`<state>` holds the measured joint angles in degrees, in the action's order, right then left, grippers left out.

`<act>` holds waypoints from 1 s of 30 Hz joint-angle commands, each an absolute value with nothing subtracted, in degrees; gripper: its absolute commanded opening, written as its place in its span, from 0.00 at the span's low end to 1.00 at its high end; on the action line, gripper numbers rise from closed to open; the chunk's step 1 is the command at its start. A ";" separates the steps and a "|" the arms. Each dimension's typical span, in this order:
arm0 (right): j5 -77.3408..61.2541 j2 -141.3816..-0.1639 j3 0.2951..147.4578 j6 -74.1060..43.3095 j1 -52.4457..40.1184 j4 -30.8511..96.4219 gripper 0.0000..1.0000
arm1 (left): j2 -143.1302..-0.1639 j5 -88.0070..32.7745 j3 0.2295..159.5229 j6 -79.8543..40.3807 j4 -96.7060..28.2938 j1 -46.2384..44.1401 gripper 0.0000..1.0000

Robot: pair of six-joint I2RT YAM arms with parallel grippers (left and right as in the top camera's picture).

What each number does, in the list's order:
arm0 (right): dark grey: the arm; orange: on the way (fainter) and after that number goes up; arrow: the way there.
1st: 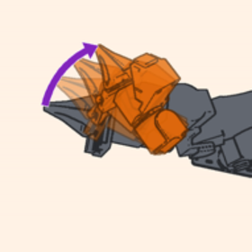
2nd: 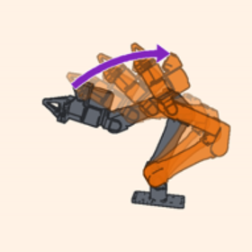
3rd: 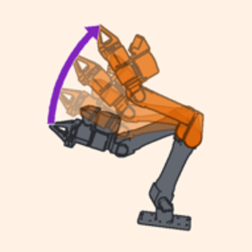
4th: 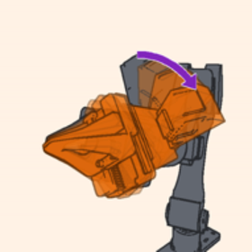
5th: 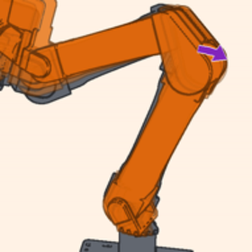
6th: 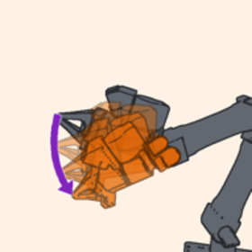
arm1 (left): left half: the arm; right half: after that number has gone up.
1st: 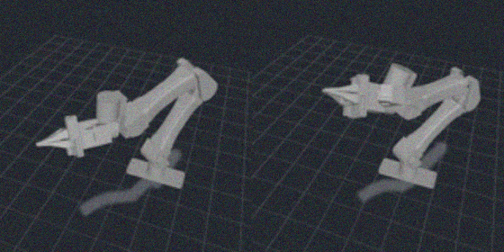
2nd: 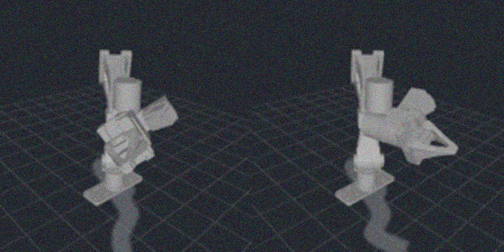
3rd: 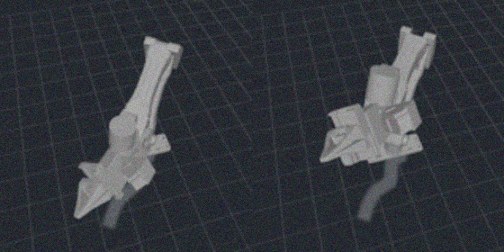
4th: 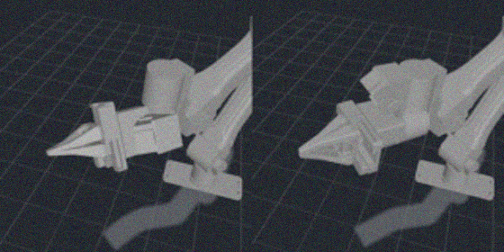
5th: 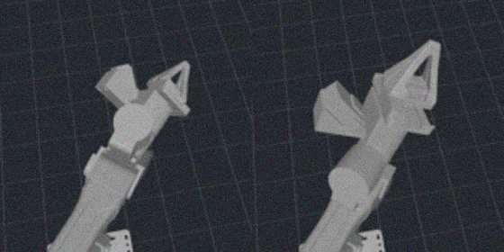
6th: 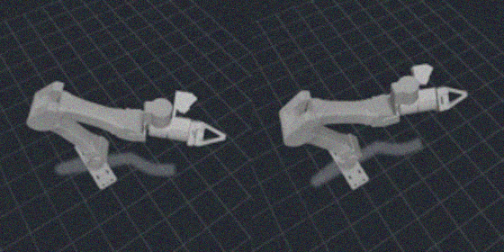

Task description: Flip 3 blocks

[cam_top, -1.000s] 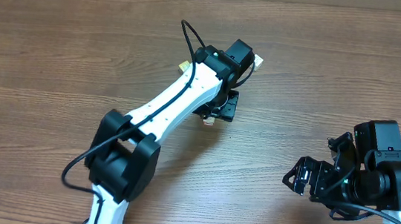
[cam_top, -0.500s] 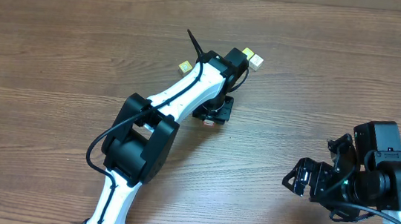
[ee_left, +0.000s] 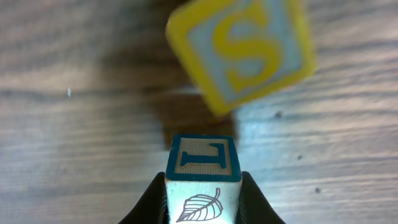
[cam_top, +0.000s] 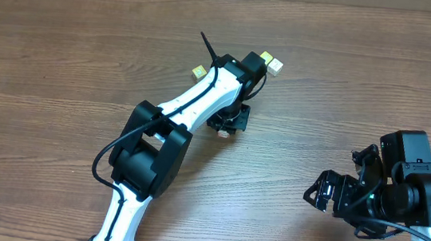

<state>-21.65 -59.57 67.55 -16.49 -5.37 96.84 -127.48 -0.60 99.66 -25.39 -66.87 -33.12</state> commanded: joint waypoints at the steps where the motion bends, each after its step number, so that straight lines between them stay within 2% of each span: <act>1: -22.11 -59.09 68.69 -16.10 -5.63 96.75 1.00 | -122.80 -1.19 99.53 -28.47 -67.99 -33.15 0.09; 10: -22.11 -59.09 68.69 -16.08 -5.63 96.79 1.00 | -114.10 0.19 99.48 -31.79 -75.16 -36.45 0.09; 14: -22.09 -59.09 68.69 -16.08 -5.63 96.77 1.00 | -113.84 0.25 97.80 -33.87 -76.86 -40.05 0.05; 22: -22.06 -59.09 68.69 -15.99 -5.63 97.06 1.00 | -112.55 0.38 83.85 -44.18 -70.17 -47.37 0.05; 30: -21.91 -59.09 68.69 -14.76 -5.63 97.03 1.00 | -100.03 -1.76 68.07 -49.28 -60.77 -48.25 0.05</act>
